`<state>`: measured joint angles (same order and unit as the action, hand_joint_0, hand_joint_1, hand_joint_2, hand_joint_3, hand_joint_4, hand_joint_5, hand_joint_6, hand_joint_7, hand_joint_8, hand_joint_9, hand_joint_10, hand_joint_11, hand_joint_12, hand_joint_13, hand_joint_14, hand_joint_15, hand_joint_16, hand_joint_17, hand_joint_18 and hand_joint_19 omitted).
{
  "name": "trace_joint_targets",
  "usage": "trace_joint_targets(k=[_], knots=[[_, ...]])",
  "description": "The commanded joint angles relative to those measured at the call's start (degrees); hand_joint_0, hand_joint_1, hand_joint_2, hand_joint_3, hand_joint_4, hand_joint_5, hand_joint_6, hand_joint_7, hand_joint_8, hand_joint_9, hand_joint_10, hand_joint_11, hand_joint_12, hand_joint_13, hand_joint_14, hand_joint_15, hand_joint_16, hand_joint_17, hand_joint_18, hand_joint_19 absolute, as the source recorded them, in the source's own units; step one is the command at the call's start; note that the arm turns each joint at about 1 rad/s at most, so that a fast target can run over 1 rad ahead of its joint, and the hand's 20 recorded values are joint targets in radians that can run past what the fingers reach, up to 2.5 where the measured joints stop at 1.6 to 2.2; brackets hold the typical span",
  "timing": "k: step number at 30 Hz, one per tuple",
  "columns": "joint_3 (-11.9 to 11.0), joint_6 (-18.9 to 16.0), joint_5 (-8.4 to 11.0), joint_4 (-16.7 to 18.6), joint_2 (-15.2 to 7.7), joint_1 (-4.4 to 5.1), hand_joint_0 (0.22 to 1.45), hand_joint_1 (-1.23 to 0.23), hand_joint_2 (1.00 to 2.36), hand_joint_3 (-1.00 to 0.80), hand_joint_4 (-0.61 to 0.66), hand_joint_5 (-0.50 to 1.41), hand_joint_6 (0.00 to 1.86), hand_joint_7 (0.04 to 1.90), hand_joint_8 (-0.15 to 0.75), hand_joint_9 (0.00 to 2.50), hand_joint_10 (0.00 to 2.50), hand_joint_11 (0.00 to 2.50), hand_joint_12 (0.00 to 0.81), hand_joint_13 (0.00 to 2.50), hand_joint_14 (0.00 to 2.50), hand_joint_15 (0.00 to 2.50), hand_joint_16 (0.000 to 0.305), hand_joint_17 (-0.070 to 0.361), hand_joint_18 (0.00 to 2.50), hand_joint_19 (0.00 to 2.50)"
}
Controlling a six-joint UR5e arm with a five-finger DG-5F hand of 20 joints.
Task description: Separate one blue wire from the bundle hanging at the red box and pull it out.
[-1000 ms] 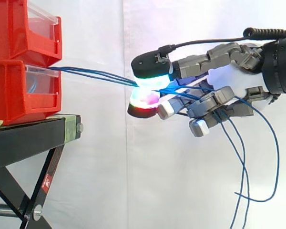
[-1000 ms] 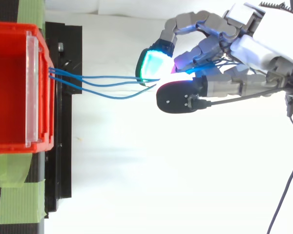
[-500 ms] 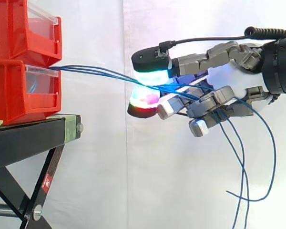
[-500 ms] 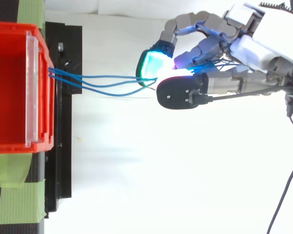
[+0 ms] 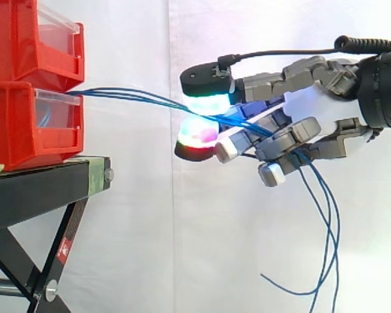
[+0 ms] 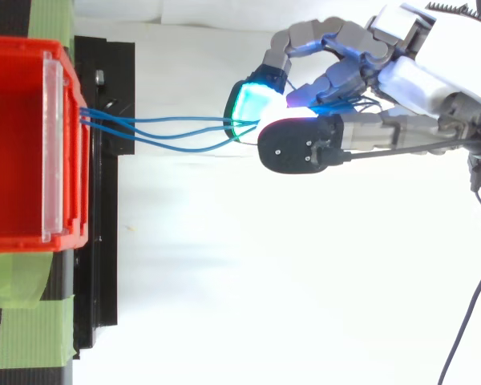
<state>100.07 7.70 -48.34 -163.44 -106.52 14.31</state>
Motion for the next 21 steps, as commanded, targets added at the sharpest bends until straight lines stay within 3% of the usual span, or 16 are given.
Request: trace_joint_targets(k=[1,21], knots=[[0.0,0.2,0.0,0.0,0.0,0.02,0.57,-0.64,1.01,-0.35,0.21,-0.2,0.8,1.07,0.343,0.99,0.01,1.3,0.333,1.12,1.85,1.24,0.046,0.103,1.0,1.27],[0.0,0.5,0.0,0.0,0.0,-0.07,0.55,-0.6,1.0,-0.49,0.22,-0.19,0.8,1.07,0.35,1.01,0.01,1.3,0.335,1.13,1.86,1.21,0.047,0.107,1.0,1.25]])
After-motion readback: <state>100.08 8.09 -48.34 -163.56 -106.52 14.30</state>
